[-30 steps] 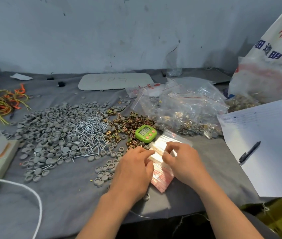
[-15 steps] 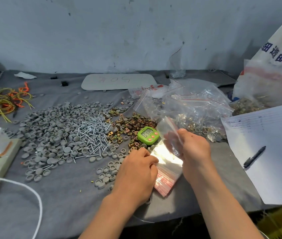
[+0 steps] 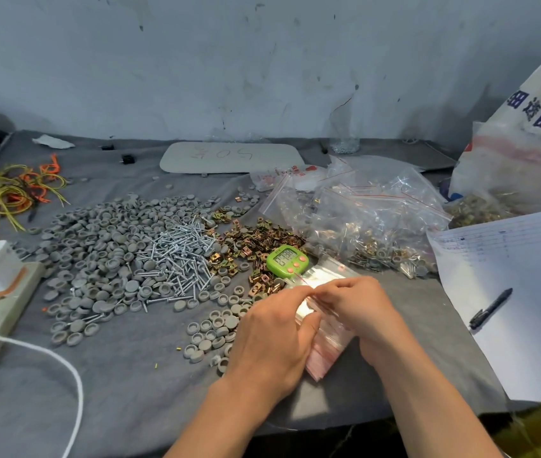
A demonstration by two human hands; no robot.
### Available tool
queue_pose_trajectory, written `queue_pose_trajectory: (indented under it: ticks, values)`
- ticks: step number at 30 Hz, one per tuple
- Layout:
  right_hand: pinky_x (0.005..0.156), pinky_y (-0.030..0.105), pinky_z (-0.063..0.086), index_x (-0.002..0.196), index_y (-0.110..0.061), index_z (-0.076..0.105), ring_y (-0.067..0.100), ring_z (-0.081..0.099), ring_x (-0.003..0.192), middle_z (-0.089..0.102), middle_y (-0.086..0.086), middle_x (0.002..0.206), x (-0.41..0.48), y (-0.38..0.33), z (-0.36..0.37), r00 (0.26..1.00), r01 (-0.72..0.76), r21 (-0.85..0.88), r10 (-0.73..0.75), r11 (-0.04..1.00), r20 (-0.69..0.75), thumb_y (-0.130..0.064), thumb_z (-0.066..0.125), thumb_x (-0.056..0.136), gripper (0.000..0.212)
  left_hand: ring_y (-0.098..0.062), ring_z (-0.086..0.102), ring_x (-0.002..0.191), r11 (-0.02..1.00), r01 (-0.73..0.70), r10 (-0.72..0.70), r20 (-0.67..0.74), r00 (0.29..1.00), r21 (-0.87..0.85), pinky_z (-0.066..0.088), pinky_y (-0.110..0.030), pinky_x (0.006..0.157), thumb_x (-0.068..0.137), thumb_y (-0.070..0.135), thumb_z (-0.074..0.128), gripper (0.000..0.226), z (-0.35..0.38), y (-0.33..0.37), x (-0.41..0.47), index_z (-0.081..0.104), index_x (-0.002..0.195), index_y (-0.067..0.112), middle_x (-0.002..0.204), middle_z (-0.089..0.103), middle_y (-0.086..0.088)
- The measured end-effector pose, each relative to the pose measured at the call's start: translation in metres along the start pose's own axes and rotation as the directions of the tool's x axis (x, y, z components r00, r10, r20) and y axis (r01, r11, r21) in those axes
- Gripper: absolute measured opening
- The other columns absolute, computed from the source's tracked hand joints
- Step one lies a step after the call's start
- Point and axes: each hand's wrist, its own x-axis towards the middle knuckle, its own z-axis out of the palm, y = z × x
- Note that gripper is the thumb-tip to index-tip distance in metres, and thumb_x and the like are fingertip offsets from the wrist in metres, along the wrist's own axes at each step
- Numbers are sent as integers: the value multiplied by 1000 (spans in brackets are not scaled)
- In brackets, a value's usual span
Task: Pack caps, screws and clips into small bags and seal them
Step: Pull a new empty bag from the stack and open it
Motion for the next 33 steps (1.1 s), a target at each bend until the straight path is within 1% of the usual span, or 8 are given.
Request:
queue_pose_trajectory:
  ticks: [3, 5, 9, 13, 16, 23, 27, 33]
  values:
    - [67, 34, 59, 69, -2, 77, 17, 69, 64, 76, 17, 73, 4, 2, -3, 996, -30, 59, 35, 998, -79, -5, 73, 88, 20, -14, 67, 81, 998, 9, -6, -42, 999, 60, 54, -32, 78, 92, 32, 68, 25, 3, -3, -2, 73, 117, 29, 94, 75, 10]
    - [65, 33, 54, 75, -9, 79, 16, 73, 62, 78, 4, 72, 5, -1, -9, 978, 21, 112, 3, 993, -209, -10, 70, 93, 20, -13, 61, 74, 983, 29, -11, -101, 995, 183, 54, -33, 75, 87, 34, 68, 16, 3, -4, -2, 79, 96, 27, 79, 72, 11]
    - [54, 23, 53, 85, -10, 73, 15, 73, 58, 77, 3, 70, 5, -12, -20, 933, 182, 401, -29, 898, -359, -7, 58, 102, 23, -15, 42, 83, 948, 42, 2, -139, 990, 314, 36, -35, 79, 86, 47, 50, 38, 6, -3, 0, 76, 70, 26, 80, 58, 11]
    - [50, 22, 56, 93, -5, 67, 18, 74, 60, 77, 10, 75, 0, -22, -12, 989, 106, 713, 3, 693, -150, -8, 50, 107, 22, -15, 52, 102, 942, -24, 31, -14, 999, 336, 43, -38, 99, 92, 54, 42, 40, 10, -4, 1, 71, 85, 27, 105, 61, 9]
    - [53, 25, 59, 99, 0, 65, 20, 75, 64, 77, 15, 81, -1, -27, -3, 992, -120, 875, 34, 469, 119, -9, 51, 106, 19, -11, 52, 93, 956, -31, 16, 52, 998, 293, 41, -38, 102, 92, 53, 35, 34, 11, -5, 1, 62, 93, 32, 94, 59, 15]
    - [57, 27, 62, 105, -2, 70, 21, 77, 72, 77, 13, 91, 3, -38, 11, 896, -387, 849, -71, 361, 439, -15, 61, 91, 21, -11, 50, 109, 967, 29, -43, 51, 998, 255, 34, -32, 106, 88, 57, 35, 50, 3, -13, 3, 72, 111, 32, 111, 65, 14]
    - [77, 25, 64, 97, -6, 72, 18, 77, 75, 75, 7, 85, 9, -43, 0, 863, -447, 890, -222, 86, 455, -19, 60, 98, 18, -18, 49, 106, 957, -52, 12, 137, 991, 287, 39, -41, 111, 90, 48, 35, 53, 7, -13, 3, 69, 126, 29, 107, 60, 9]
    - [60, 24, 60, 92, -5, 75, 12, 76, 70, 78, 3, 81, 19, -44, -36, 938, -219, 967, -300, -127, 173, -16, 53, 97, 25, -13, 47, 96, 960, -80, 47, 130, 990, 268, 38, -41, 112, 93, 43, 23, 58, 12, -10, 7, 76, 113, 26, 101, 61, 9]
